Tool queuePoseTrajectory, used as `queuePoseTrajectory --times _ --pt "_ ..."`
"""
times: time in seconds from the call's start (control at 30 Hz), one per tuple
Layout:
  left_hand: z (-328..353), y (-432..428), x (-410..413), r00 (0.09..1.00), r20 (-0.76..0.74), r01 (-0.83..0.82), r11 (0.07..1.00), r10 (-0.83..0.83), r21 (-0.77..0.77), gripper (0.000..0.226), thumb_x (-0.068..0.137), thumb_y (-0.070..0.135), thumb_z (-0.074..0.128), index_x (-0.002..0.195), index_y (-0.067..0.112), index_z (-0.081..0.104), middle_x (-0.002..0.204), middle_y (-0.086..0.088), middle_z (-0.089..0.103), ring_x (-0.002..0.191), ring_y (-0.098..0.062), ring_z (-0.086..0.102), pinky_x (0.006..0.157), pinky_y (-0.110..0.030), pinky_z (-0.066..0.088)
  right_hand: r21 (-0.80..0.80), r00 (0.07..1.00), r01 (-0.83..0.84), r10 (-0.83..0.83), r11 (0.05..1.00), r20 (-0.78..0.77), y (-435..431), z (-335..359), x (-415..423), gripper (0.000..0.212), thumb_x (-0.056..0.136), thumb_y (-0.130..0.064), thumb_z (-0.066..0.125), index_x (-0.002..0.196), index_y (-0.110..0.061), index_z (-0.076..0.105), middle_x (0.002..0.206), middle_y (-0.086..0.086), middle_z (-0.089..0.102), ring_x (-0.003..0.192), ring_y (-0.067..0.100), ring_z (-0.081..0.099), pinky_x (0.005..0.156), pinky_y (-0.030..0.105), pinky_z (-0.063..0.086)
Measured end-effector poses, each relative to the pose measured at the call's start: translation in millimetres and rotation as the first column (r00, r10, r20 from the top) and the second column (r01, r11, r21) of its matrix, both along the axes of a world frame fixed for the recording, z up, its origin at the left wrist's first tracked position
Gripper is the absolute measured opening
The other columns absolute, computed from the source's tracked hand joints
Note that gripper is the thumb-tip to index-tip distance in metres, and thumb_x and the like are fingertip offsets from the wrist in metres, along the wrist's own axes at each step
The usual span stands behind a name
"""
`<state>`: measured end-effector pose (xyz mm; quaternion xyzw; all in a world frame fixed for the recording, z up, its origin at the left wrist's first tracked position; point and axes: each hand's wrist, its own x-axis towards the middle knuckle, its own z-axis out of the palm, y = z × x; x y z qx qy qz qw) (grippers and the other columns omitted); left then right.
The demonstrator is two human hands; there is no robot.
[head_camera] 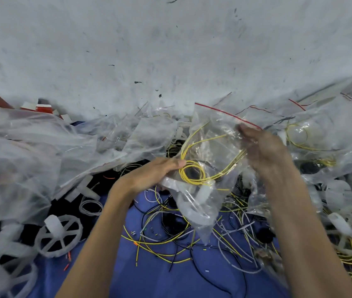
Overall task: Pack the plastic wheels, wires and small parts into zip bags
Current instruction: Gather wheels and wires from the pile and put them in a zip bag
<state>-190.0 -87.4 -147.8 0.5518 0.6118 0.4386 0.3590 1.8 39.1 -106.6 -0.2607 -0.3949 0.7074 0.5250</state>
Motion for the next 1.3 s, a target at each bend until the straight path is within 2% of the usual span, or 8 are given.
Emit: queuePoseTrajectory --times 0.13,0.27,0.5,0.63,0.77,1.0,1.1,1.3 --pt "2.4 -14.1 -22.6 0.999 0.032 -0.012 1.0 0.012 -0.002 0.018 0.082 0.029 0.06 0.069 0.027 0.071 0.072 0.016 0.07 0.066 0.004 0.063 0.055 -0.006 0.045 0.271 0.86 -0.064 -0.084 0.96 0.503 16.4 -10.2 22.5 0.018 0.073 0.002 0.071 0.084 -0.009 0.062 0.071 0.001 0.07 0.066 0.012 0.066 0.064 0.022 0.054" --pt "5.2 -22.7 -39.3 0.998 -0.022 0.052 0.999 -0.052 0.012 0.015 0.067 0.035 0.073 0.077 0.024 0.075 0.083 0.011 0.072 0.076 0.001 0.064 0.069 -0.011 0.046 0.321 0.704 -0.278 -0.035 0.906 0.71 18.6 -21.3 27.3 0.01 0.077 0.002 0.068 0.083 -0.007 0.068 0.065 -0.005 0.069 0.058 0.002 0.064 0.054 0.014 0.05" --pt "2.1 -26.4 -53.3 0.986 -0.154 0.068 0.998 -0.065 0.014 0.069 0.037 0.049 0.09 0.087 0.01 0.064 0.096 -0.021 0.066 0.088 -0.021 0.059 0.087 -0.048 0.045 0.449 0.777 -0.318 -0.043 0.835 0.629 16.3 -19.1 28.5 0.017 0.078 0.003 0.067 0.074 -0.014 0.064 0.064 -0.009 0.068 0.053 -0.002 0.054 0.045 0.009 0.036" --pt "0.0 -27.5 -56.7 0.989 -0.113 0.093 0.996 -0.093 -0.007 0.069 0.036 0.054 0.09 0.088 0.014 0.068 0.095 -0.015 0.07 0.087 -0.017 0.062 0.082 -0.034 0.047 0.458 0.771 -0.356 -0.021 0.815 0.636 16.7 -17.6 31.8 0.016 0.076 0.0 0.069 0.073 -0.016 0.067 0.071 -0.005 0.07 0.063 0.004 0.059 0.053 0.014 0.043" --pt "-0.9 -29.2 -59.5 0.991 -0.041 0.124 0.992 -0.125 -0.035 0.098 0.044 0.06 0.085 0.111 -0.007 0.059 0.113 -0.029 0.062 0.097 -0.026 0.059 0.09 -0.045 0.041 0.463 0.785 -0.36 -0.005 0.81 0.619 16.5 -16.3 30.1 0.018 0.076 -0.001 0.069 0.068 -0.017 0.069 0.069 -0.005 0.07 0.064 0.002 0.062 0.055 0.009 0.044" --pt "-1.1 -31.9 -60.7 0.985 -0.023 0.172 0.985 -0.172 -0.011 0.092 0.048 0.062 0.082 0.109 -0.003 0.06 0.108 -0.015 0.068 0.098 -0.018 0.061 0.087 -0.028 0.046 0.517 0.776 -0.428 0.009 0.741 0.63 9.4 -7.2 33.3 0.007 0.069 -0.013 0.072 0.072 -0.018 0.069 0.064 -0.008 0.066 0.062 0.0 0.058 0.057 0.007 0.043" --pt "2.4 -34.3 -62.5 0.984 -0.105 0.147 0.988 -0.142 0.038 0.07 0.043 0.041 0.091 0.093 0.005 0.06 0.089 0.002 0.068 0.09 -0.01 0.06 0.079 -0.018 0.046 0.606 0.812 -0.415 -0.024 0.679 0.583 6.5 -5.6 34.0 0.015 0.062 -0.012 0.075 0.072 -0.02 0.068 0.069 -0.008 0.067 0.068 0.003 0.061 0.066 0.011 0.047" --pt "10.7 -27.6 -54.0 0.936 -0.345 0.055 0.998 -0.064 -0.036 0.043 0.049 0.022 0.085 0.072 0.019 0.049 0.068 -0.008 0.047 0.067 -0.017 0.042 0.06 -0.034 0.034 0.699 0.714 -0.386 -0.285 0.602 0.639 19.6 -26.3 18.3 0.039 0.075 0.01 0.067 0.061 -0.026 0.063 0.071 -0.009 0.064 0.067 0.007 0.058 0.063 0.016 0.049"
